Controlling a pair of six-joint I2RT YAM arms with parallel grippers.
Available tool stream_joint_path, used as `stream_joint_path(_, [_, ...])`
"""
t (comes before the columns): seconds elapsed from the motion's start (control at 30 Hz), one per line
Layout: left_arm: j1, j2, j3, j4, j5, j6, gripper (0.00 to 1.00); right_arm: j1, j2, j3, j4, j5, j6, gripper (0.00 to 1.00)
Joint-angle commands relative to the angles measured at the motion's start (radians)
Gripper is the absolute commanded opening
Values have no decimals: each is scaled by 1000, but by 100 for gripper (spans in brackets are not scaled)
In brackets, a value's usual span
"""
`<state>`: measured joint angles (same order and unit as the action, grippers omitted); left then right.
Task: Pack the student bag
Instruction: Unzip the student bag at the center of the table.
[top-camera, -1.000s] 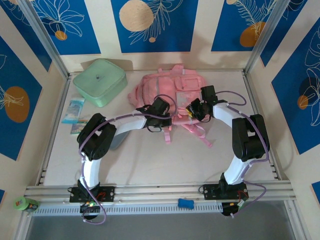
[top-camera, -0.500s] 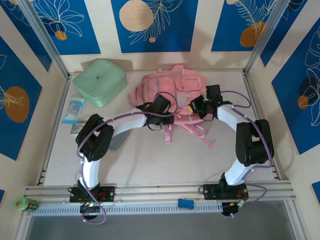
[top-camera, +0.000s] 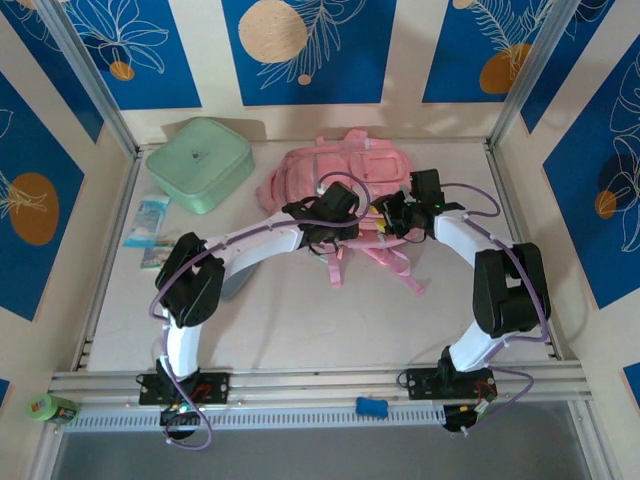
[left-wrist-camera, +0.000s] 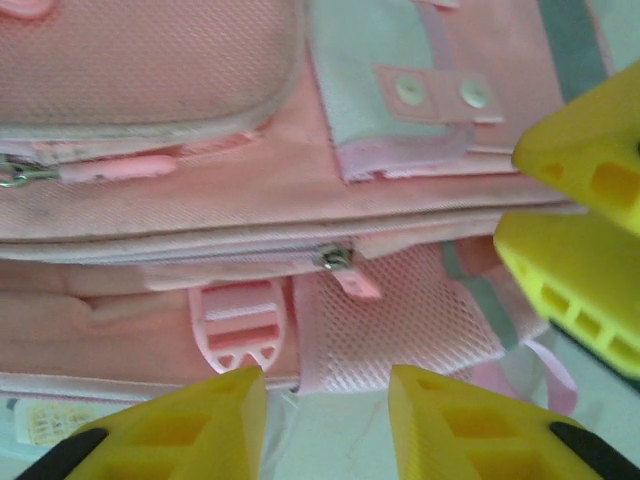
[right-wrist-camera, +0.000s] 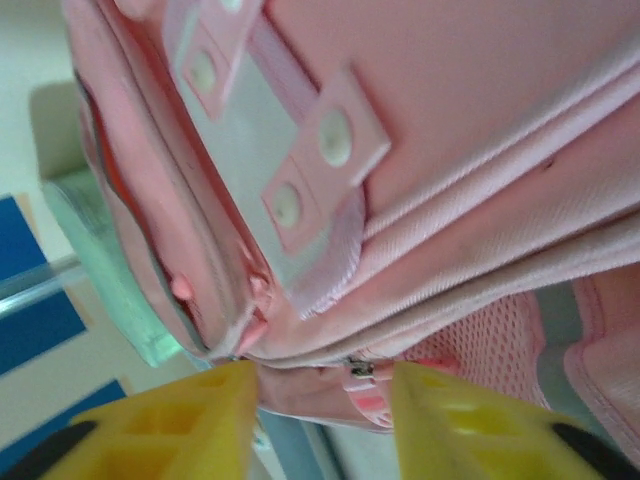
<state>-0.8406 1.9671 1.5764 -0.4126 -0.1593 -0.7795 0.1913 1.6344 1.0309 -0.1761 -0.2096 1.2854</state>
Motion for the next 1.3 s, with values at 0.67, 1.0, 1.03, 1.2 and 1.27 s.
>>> stream_joint_path(0.67, [81,129,-164,54,7,-46,16,65,173,137,-57,324,149,36])
stream_joint_path(1.0, [81,74,-132,30,16,-30,17,43,92,80,26,226,180,1])
stream_joint_path(1.03, [81,55,-129,30,14,-25,19,41,73,63,45,211,199,0])
stream_joint_path(1.2, [67,-36,-122,68,57,-27,29,44,-15,27,91,157,246,0])
stream_joint_path(1.27, [46,-52,-103,61,54,-24,31,38,-24,17,112,128,262,0])
